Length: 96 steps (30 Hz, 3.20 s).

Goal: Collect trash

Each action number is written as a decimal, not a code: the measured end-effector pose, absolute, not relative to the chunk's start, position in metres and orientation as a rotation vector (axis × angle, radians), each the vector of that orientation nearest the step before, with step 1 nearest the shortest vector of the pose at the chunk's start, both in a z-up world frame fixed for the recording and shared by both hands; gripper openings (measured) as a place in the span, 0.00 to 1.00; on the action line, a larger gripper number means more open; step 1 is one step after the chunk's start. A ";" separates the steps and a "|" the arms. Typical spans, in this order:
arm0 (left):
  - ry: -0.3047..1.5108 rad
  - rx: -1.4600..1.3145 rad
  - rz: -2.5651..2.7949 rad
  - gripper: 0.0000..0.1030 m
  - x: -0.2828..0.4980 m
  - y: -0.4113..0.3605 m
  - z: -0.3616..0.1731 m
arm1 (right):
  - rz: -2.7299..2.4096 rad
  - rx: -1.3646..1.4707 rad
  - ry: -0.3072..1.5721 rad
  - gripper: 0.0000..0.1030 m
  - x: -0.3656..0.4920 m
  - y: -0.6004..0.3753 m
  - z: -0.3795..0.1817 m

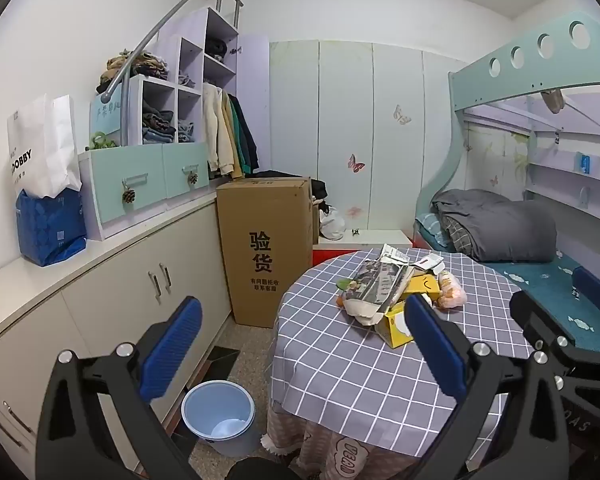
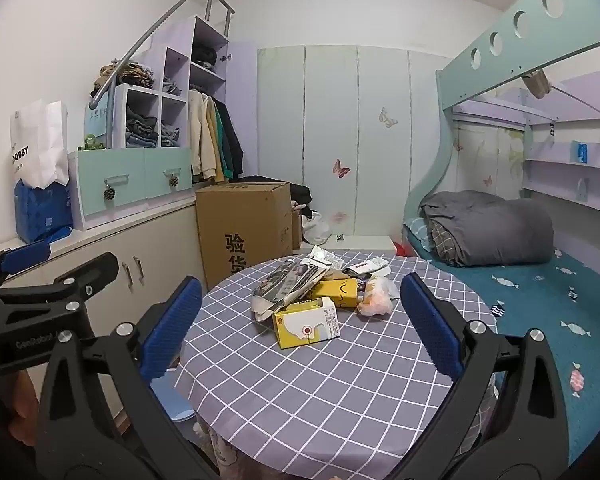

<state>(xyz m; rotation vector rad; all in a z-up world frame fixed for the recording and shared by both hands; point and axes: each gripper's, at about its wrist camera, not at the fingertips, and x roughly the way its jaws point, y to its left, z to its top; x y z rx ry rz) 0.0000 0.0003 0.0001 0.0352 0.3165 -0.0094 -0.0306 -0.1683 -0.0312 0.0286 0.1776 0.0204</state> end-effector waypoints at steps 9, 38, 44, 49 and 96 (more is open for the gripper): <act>0.316 0.034 -0.005 0.96 0.000 0.002 -0.001 | 0.025 0.028 0.189 0.94 -0.028 -0.167 -0.035; 0.324 0.047 -0.009 0.96 0.000 -0.003 -0.010 | 0.030 0.044 0.202 0.94 -0.032 -0.166 -0.047; 0.327 0.049 -0.009 0.96 0.000 -0.005 -0.012 | 0.030 0.045 0.204 0.94 -0.031 -0.167 -0.046; 0.328 0.049 -0.008 0.96 0.000 -0.005 -0.012 | 0.033 0.052 0.209 0.94 -0.031 -0.170 -0.045; 0.338 0.051 -0.005 0.96 0.001 -0.004 -0.022 | 0.047 0.061 0.228 0.94 -0.027 -0.163 -0.049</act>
